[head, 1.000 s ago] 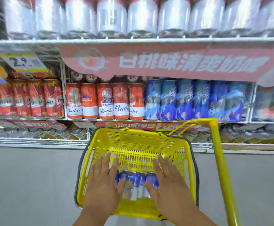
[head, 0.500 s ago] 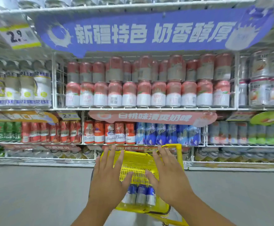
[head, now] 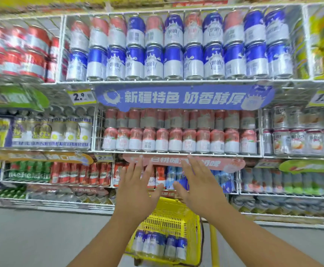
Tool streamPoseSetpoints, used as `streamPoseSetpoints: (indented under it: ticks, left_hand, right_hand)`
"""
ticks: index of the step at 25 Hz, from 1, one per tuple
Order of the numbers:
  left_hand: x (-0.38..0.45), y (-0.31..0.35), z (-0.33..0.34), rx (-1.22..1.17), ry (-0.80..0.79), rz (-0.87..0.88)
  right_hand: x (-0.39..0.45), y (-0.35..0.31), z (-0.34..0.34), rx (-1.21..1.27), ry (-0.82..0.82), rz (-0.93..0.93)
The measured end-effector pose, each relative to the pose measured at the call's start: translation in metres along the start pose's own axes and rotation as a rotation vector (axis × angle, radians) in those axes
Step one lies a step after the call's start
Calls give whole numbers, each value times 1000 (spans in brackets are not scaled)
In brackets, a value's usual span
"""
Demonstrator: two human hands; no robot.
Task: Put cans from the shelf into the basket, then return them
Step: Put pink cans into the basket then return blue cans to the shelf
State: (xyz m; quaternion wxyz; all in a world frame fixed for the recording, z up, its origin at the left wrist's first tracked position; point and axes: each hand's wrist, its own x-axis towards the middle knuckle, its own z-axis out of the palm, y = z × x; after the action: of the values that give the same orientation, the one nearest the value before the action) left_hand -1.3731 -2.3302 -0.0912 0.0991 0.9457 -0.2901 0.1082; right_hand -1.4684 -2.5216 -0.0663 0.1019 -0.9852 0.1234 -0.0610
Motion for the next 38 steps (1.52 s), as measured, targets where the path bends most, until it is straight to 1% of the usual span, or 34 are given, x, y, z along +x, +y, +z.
streamPoseSetpoints:
  ticks: [6,11,16,20,27,31,34,38]
  left_hand:
    - [24,-1,-64,27,71,-1]
    - [44,-2,-114,-11,127,-11]
    - [76,-12,-167,-49,188,-17]
    - [100,-32,-199,-100,225,-51]
    - [159,-108,-237,-100,275,-71]
    - [188,-139,-249,-125,247,-69]
    - [205,-153,-256,-154,253,-119]
    - [222,-167,-260,-150,246,-192]
  right_hand:
    - [9,-20,-63,-34,77,-31]
    - [28,-37,-113,18,151,-48]
    - [53,-60,-162,-35,194,-90]
    - [82,-83,-181,0,210,-76]
    - [149,-152,-202,37,265,-90]
    - [177,-184,-211,30,296,-77]
    - [198,-198,-218,44,299,-67]
    - [230,-206,-228,62,310,-107]
